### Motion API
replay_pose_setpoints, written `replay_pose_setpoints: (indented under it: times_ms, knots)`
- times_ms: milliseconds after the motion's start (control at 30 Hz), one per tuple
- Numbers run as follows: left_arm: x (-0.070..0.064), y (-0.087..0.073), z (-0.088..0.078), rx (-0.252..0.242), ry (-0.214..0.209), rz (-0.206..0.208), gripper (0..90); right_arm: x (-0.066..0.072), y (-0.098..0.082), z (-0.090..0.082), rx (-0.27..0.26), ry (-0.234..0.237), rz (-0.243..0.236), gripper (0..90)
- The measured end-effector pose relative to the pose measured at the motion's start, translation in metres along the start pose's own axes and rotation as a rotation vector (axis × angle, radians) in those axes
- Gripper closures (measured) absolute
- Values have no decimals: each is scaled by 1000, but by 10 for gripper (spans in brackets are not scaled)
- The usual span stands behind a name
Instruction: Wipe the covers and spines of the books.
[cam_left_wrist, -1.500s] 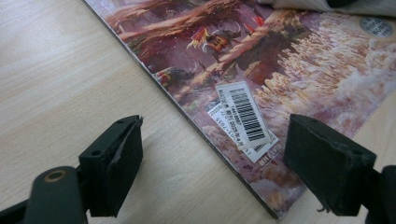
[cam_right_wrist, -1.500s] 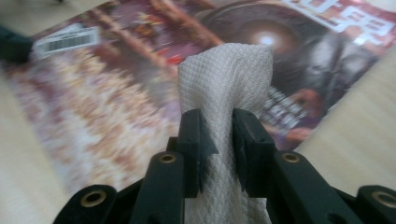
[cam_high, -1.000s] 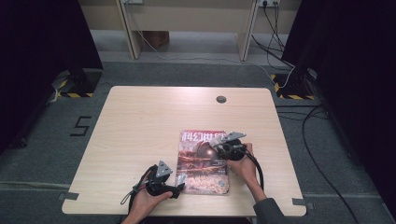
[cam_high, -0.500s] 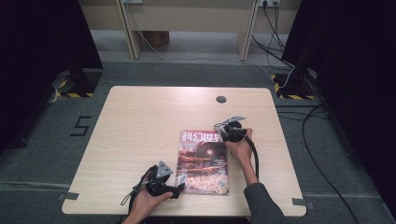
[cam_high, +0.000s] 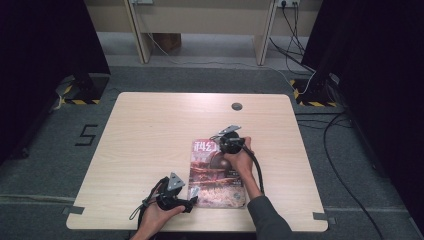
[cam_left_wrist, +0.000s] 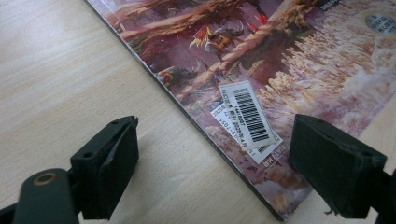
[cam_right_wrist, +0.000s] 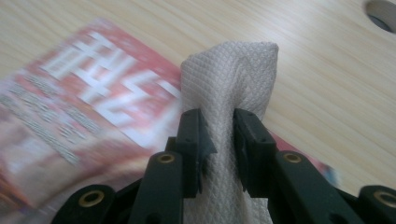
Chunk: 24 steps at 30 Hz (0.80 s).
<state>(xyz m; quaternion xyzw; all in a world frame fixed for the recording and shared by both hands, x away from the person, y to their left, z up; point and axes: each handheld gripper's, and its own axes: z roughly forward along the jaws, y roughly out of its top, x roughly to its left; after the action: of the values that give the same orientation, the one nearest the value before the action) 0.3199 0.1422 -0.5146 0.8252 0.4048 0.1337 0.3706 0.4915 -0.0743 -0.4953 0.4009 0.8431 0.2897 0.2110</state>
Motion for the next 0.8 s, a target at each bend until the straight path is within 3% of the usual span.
replay_pose_setpoints:
  times_ms: [167,233,433,533,733,800]
  knots:
    - [0,0,0,-1,-2,-1,152,27,13,10,-17,42,-27,729]
    - [0,-1,0,-3,-4,-5,152,37,14,10,-27,73,-63,729]
    - [0,-1,0,-7,1,3,153,60,0,-3,-66,147,-150,729]
    - [0,-1,0,-9,0,-1,154,51,-8,-9,-66,155,-134,731]
    - [-1,-2,0,-13,2,1,155,3,-31,-21,-59,75,-28,731]
    - [-1,-1,0,-11,3,4,155,-7,-39,-26,-66,65,-5,731]
